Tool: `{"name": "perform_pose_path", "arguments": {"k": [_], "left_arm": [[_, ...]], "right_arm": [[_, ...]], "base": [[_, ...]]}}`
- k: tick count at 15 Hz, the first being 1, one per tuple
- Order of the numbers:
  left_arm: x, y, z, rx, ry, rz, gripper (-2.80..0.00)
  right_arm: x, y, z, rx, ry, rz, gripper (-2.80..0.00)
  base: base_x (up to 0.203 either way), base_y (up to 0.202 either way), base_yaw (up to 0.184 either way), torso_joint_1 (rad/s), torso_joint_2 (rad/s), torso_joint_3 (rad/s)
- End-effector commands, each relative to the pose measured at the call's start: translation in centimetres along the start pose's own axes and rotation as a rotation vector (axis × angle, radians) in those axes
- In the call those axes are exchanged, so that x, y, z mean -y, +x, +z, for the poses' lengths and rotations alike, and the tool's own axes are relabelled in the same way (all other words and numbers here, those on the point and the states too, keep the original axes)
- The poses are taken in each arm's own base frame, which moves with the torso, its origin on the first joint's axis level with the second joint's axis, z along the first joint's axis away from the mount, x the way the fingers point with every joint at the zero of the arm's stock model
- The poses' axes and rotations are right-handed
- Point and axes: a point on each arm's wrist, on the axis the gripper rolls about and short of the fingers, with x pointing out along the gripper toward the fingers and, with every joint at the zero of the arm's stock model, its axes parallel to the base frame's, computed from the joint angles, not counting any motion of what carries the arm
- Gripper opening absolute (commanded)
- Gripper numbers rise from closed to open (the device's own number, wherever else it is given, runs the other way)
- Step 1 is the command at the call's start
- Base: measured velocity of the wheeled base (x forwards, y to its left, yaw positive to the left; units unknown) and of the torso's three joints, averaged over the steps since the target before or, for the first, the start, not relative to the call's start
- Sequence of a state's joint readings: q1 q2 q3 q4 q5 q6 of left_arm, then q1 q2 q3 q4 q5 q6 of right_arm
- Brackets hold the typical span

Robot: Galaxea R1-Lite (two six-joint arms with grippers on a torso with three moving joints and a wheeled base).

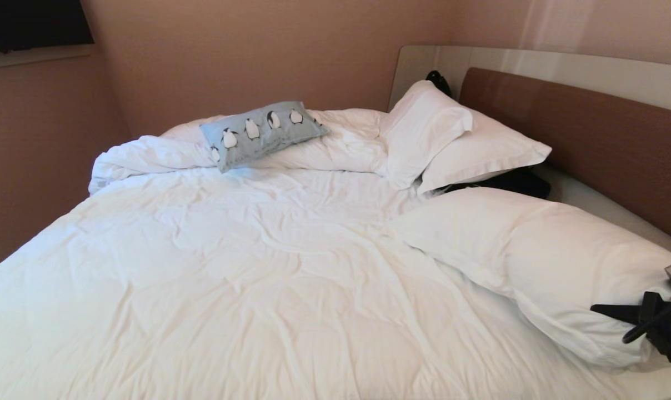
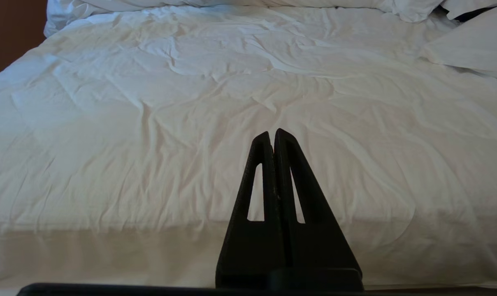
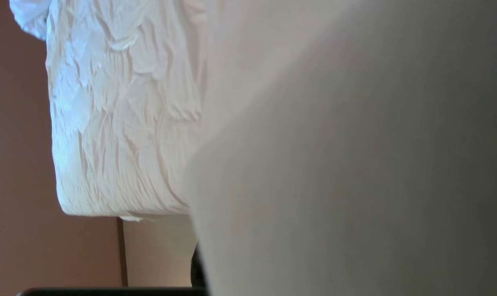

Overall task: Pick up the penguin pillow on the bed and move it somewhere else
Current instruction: Place the pillow at the bedside

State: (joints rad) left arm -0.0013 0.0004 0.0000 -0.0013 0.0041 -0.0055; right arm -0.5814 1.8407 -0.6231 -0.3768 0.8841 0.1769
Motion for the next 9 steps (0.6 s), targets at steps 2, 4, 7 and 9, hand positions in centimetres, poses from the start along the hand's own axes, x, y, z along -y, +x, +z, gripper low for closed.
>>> {"name": "perform_pose_path", "arguments": {"k": [2,4,7,9], "left_arm": [[0.0,0.0,0.0,0.001,-0.001,0.000,-2.80],[0.0,0.0,0.0,0.001,-0.001,0.000,-2.80],[0.0,0.0,0.0,0.000,-0.001,0.000,-2.80],[0.0,0.0,0.0,0.001,-0.001,0.000,-2.80]], "right_arm": [[-1.5,0.6,-0.6,-0.016,-0.055,0.029,-2.80],[-1.7,1.1,-1.1,-0.038,-0.078,0.015,-2.80],[-1.4,1.7,-2.6,-0.090,-0.169,0.021,-2.80],[-1.1,1.9,-3.0,-0.106,-0.173,0.019,-2.80]], "base": [[0.000,0.000,0.000,0.000,0.00,0.000],[0.000,0.000,0.000,0.000,0.00,0.000],[0.000,0.000,0.000,0.000,0.00,0.000],[0.000,0.000,0.000,0.000,0.00,0.000]]}}
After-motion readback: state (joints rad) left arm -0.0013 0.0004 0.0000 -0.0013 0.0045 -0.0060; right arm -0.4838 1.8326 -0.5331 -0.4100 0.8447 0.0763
